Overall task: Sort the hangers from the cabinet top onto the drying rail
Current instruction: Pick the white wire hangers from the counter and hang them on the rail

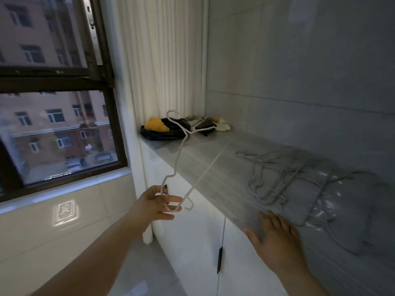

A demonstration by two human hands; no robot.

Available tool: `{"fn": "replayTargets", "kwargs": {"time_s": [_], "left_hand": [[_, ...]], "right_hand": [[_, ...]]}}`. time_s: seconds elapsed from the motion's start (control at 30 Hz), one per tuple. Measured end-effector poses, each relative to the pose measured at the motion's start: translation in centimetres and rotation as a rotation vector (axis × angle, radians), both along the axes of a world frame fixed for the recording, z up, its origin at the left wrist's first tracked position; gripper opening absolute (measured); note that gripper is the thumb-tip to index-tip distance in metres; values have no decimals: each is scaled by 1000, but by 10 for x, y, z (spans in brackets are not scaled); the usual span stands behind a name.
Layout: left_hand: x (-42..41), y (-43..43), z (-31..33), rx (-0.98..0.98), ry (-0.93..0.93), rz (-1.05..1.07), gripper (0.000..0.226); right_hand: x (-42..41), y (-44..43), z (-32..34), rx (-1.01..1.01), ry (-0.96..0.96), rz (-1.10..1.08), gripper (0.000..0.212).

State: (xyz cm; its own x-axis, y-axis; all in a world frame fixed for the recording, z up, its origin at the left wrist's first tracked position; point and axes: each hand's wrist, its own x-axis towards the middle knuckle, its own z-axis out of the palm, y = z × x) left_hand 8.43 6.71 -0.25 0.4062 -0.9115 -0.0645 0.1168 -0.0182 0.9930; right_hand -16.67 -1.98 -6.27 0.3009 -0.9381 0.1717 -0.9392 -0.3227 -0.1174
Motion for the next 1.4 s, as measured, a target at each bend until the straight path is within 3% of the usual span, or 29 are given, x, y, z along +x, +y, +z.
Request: {"fn": "replayTargets", "kwargs": {"time_s": [0.13, 0.27, 0.47, 0.57, 0.77, 0.87, 0.97, 1.1, 1.27, 1.4], "left_hand": [[-2, 49, 4, 23, -105, 1, 16], [-14, 94, 11, 77, -241, -38, 15], [-26, 183, 13, 156, -380, -77, 23], [-32, 243, 11, 195, -387, -11, 25], [-63, 389, -2, 188, -438, 205, 21], [-74, 467, -9, 203, -450, 420, 18], [-82, 543, -16, 280, -429, 642, 24], [-81, 634, -14, 366, -500, 916, 13], [-65, 720, -2, 515, -574, 1165, 38], [-45, 807, 12, 614, -665, 1303, 43]], "right_hand": [[21, 22, 24, -56, -491, 68, 46], [81, 52, 72, 224, -812, 289, 37], [157, 132, 124, 758, -955, 389, 63], [172, 188, 129, 906, -977, 443, 49], [174, 311, 113, 1000, -867, 528, 31], [164, 376, 96, 1058, -792, 569, 18], [158, 442, 79, 1116, -723, 661, 25], [159, 534, 67, 1217, -521, 865, 28], [173, 631, 78, 1229, -316, 1211, 15], [197, 711, 98, 1227, -196, 1473, 25]]}}
